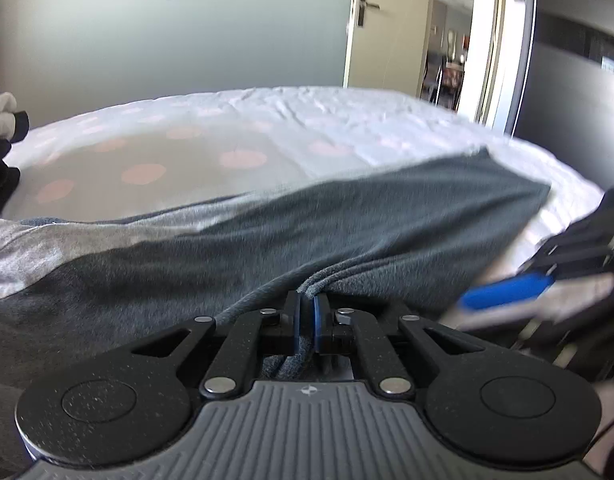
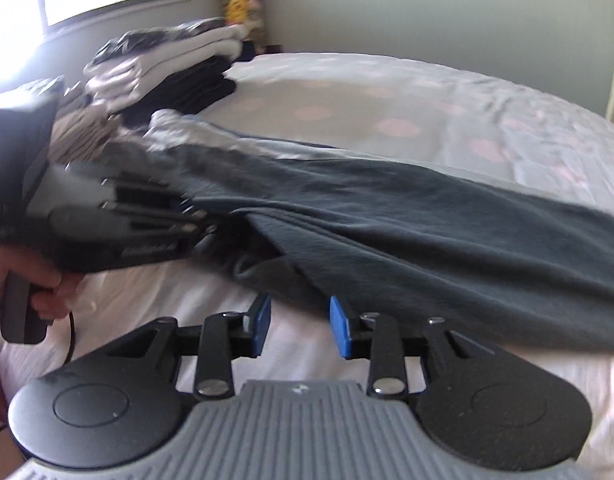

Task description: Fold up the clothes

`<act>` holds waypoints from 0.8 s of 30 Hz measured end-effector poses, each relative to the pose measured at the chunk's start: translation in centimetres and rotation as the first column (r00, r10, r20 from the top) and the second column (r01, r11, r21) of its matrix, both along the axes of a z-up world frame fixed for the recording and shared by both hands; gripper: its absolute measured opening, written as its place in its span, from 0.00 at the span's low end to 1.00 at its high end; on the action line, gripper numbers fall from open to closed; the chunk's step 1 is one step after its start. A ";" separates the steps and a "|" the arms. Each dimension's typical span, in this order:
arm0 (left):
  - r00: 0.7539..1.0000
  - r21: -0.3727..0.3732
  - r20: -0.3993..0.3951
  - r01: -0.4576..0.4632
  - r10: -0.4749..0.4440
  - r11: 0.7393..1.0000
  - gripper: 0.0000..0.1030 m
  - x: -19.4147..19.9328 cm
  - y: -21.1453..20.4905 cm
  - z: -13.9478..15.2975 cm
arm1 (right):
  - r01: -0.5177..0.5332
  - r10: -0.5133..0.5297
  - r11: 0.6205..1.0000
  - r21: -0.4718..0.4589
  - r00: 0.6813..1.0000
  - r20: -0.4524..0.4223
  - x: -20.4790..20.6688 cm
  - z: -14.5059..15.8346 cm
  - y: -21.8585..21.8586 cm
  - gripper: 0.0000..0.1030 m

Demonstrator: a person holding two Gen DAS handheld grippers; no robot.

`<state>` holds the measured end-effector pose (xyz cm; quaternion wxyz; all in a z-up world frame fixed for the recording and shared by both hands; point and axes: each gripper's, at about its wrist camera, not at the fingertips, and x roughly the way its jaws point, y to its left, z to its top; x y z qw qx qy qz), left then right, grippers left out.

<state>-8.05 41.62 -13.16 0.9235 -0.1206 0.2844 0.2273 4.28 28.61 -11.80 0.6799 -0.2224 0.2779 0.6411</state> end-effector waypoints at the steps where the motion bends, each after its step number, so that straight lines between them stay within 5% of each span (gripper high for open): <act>1: 1.000 -0.020 0.016 0.000 0.000 1.000 0.07 -0.1 0.4 0.2 | -0.012 0.012 1.000 -0.003 1.000 0.008 -0.4 -0.1 0.8 0.36; 6: 0.998 -0.088 0.069 0.010 -0.004 0.996 0.06 -0.8 1.6 0.7 | -0.016 0.016 0.999 -0.037 1.000 -0.005 -0.9 -0.8 4.4 0.39; 9: 0.997 -0.092 0.075 0.024 -0.017 0.996 0.06 -1.0 1.6 0.8 | 0.013 -0.016 0.996 -0.085 0.999 -0.031 -0.4 -1.4 5.9 0.49; 11: 0.997 -0.089 0.074 0.026 -0.019 0.996 0.06 -1.0 1.5 0.8 | 0.023 -0.035 0.994 -0.107 0.993 -0.111 0.4 -2.0 6.5 0.59; 13: 0.997 -0.085 0.071 0.026 -0.020 0.996 0.06 -1.0 1.4 0.9 | 0.043 -0.064 0.994 -0.103 0.977 -0.204 1.1 -2.6 7.1 0.59; 15: 0.998 -0.097 0.058 0.029 -0.024 0.995 0.06 -1.1 1.6 0.8 | 0.023 -0.041 0.996 -0.084 0.974 -0.222 0.9 -2.4 6.9 0.47; 17: 0.999 -0.119 0.030 0.033 -0.030 0.992 0.07 -1.1 1.7 0.6 | -0.008 -0.006 0.998 -0.061 0.975 -0.221 0.5 -2.2 6.5 0.15; 24: 0.999 -0.178 -0.044 -0.019 0.011 0.984 0.24 -3.2 1.2 0.7 | -0.122 0.117 0.982 -0.147 0.992 -0.046 -2.7 -1.4 3.4 0.05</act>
